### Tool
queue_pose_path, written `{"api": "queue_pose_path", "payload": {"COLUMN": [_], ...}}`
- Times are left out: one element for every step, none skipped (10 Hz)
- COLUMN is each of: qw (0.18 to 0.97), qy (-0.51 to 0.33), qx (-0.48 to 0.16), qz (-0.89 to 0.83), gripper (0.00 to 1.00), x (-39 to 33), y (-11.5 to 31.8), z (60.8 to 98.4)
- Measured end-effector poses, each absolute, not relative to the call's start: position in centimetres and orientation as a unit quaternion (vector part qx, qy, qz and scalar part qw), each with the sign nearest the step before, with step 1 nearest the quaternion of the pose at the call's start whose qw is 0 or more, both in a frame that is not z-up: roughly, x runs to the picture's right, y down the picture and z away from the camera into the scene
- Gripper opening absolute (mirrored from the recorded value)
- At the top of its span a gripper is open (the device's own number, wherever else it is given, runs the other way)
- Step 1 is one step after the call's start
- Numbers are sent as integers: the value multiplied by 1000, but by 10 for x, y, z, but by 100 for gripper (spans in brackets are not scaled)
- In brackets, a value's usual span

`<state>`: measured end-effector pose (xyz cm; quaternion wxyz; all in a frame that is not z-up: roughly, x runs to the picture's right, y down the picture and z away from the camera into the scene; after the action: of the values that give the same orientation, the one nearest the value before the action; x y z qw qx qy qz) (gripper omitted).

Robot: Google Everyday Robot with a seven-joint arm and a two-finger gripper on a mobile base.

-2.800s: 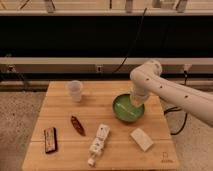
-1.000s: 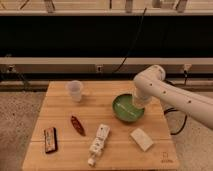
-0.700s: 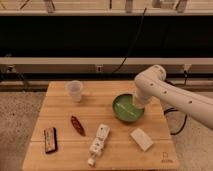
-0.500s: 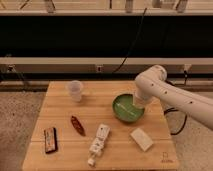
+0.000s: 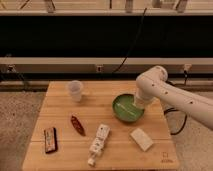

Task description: Pick up the ceramic bowl

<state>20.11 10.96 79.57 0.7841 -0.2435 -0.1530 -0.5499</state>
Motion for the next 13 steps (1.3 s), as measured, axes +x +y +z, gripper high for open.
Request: {"api": "queue_pose_path", "payload": {"qw": [779, 777, 778, 780, 783, 787, 791, 796, 799, 803, 806, 807, 807], "qy": [-152, -150, -149, -151, -157, -162, -167, -177, -182, -189, -195, -198, -200], "qx": [-264, -283, -291, -297, -301, -303, -304, -303, -303, -301, -302, -302, -303], "qz": [-549, -543, -536, -530, -521, -512, -504, -492, -486, -478, -471, -467, -466], "gripper": [36, 49, 59, 67, 77, 80, 80, 80, 80, 80, 80, 80, 80], "x": [199, 202, 206, 207, 207, 210, 213, 216, 219, 222, 227, 228, 228], "y": [116, 124, 130, 135, 140, 143, 146, 149, 150, 150, 155, 155, 156], "z": [798, 800, 802, 804, 807, 810, 812, 815, 817, 820, 824, 826, 827]}}
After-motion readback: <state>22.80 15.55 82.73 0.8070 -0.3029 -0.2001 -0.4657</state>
